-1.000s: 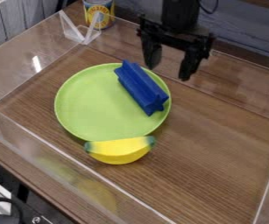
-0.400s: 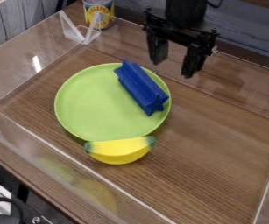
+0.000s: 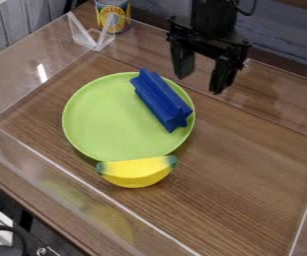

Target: Put the blue object in the green plate

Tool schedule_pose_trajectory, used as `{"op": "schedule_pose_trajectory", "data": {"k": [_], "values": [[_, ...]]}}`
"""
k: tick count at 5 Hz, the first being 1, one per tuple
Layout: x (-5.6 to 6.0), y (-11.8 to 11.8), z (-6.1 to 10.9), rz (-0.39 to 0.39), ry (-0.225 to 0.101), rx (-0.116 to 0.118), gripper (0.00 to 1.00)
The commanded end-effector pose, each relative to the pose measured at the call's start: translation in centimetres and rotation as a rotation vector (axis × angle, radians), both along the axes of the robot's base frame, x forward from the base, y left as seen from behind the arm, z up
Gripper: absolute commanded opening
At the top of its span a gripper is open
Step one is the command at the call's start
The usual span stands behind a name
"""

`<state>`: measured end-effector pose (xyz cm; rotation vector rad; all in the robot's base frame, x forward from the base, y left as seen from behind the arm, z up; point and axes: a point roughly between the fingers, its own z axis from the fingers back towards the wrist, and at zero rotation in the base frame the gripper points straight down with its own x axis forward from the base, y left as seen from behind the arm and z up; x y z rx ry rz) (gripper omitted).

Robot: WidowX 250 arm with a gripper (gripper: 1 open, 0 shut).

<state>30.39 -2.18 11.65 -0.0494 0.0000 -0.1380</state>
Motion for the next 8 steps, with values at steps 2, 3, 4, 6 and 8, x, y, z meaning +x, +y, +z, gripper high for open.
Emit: {"op": "schedule_pose_trajectory", "data": {"k": [2, 3, 4, 6, 8], "values": [[-0.4, 0.0, 2.9, 0.007, -0.078, -0.007, 1.0], [-0.2, 0.0, 3.6, -0.032, -0.088, -0.014, 1.0], [-0.1, 0.1, 4.1, -0.066, -0.095, -0.021, 1.0], [0.0, 0.1, 3.7, 0.104, -0.097, -0.011, 1.0], [-2.7, 0.6, 3.1, 0.107, -0.105, -0.008, 1.0]]}}
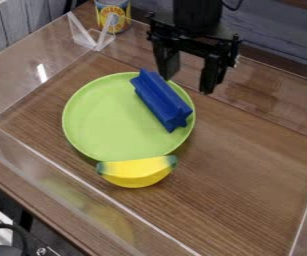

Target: Put the blue object in the green plate

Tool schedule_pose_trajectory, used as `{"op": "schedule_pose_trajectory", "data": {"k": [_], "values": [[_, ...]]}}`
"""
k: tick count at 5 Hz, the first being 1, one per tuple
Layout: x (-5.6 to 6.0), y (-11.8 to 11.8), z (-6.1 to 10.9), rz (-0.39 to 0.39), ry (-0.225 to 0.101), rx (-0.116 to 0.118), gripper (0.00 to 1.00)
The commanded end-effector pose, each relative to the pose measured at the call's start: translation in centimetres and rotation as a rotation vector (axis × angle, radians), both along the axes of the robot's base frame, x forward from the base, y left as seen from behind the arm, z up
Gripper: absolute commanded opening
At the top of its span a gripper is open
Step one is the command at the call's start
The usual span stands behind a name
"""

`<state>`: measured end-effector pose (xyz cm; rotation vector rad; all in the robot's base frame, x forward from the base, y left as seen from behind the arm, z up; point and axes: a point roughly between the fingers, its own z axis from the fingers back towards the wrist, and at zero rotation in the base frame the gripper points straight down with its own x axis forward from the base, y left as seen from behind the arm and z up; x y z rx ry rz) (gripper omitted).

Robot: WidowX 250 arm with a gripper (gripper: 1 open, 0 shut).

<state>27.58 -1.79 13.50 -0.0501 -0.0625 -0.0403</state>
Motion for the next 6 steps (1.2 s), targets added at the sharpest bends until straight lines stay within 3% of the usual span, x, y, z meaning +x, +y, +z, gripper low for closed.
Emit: {"op": "schedule_pose_trajectory", "data": {"k": [1, 2, 3, 5, 6], "values": [[1.0, 0.7, -0.3, 0.057, -0.062, 0.002, 1.0], [1.9, 1.1, -1.9, 0.108, -0.076, 0.006, 1.0], [3.2, 1.8, -1.3, 0.1, -0.092, 0.009, 1.0], [3.7, 1.0, -3.4, 0.058, -0.059, 0.011, 1.0], [3.4, 1.2, -3.9, 0.057, -0.052, 0.015, 1.0]]}}
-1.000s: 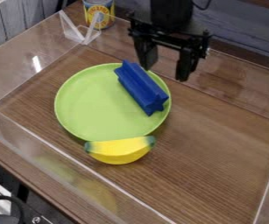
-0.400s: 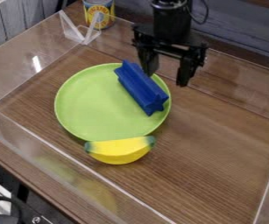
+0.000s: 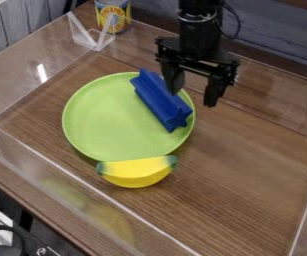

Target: Put the blue object in the green plate

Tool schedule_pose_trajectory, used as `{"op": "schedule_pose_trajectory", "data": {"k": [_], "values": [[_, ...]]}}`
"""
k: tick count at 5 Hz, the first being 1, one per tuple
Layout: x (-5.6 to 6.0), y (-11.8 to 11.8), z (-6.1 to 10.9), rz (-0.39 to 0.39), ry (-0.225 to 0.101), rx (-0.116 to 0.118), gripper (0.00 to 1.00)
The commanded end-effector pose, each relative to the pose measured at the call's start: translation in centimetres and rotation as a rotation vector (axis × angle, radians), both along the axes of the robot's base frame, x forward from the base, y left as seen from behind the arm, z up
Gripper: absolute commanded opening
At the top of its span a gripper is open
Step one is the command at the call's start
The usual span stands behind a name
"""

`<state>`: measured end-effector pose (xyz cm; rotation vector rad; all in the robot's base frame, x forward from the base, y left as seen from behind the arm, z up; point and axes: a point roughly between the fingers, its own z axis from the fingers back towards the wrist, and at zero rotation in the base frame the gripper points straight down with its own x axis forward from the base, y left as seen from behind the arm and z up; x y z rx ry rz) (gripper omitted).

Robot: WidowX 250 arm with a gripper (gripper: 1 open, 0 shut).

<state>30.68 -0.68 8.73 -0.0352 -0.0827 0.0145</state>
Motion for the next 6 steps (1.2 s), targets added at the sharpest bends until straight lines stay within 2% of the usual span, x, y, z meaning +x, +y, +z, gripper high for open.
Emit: {"op": "schedule_pose_trajectory", "data": {"k": [1, 3, 5, 6], "values": [[-0.1, 0.0, 0.4, -0.017, -0.016, 0.003, 1.0], [-0.2, -0.8, 0.6, -0.034, 0.007, 0.003, 1.0], [-2.3, -0.3, 1.1, -0.037, 0.013, 0.004, 1.0], [-1.6, -0.6, 1.3, -0.007, 0.018, 0.004, 1.0]]}}
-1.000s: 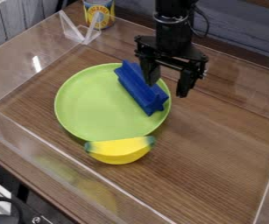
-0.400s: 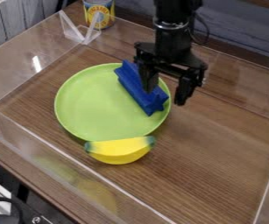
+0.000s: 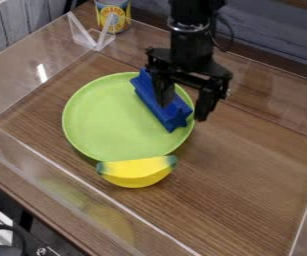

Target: Put the blue object in the green plate

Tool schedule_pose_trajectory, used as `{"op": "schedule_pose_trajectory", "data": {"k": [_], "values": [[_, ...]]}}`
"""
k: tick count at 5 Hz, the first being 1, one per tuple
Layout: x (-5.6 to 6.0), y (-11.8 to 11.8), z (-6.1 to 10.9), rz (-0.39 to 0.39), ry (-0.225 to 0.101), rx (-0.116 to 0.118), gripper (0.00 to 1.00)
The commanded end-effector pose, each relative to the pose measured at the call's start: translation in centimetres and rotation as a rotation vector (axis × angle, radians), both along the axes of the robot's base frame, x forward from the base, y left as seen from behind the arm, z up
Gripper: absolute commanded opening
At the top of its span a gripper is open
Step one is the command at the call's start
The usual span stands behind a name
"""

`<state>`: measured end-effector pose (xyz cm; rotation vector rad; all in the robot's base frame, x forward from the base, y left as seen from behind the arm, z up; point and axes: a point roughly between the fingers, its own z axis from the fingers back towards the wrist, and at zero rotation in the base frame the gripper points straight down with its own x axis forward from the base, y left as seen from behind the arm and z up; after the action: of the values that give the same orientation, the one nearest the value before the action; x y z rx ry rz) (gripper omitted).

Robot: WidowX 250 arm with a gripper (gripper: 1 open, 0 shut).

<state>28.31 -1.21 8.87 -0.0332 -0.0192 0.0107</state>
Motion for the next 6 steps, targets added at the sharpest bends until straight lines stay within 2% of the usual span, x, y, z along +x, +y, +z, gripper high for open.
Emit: {"op": "schedule_pose_trajectory", "data": {"k": [1, 3, 4, 5, 6], "values": [[1.5, -0.1, 1.4, 0.047, -0.048, 0.004, 1.0], [0.3, 0.9, 0.8, 0.063, -0.033, 0.005, 1.0], [0.1, -0.1, 0.6, 0.103, -0.029, 0.006, 1.0], [-0.1, -1.0, 0.4, 0.145, -0.032, 0.007, 0.0], [-0.4, -0.9, 0.2, 0.124, -0.033, 0.002, 0.0]]}}
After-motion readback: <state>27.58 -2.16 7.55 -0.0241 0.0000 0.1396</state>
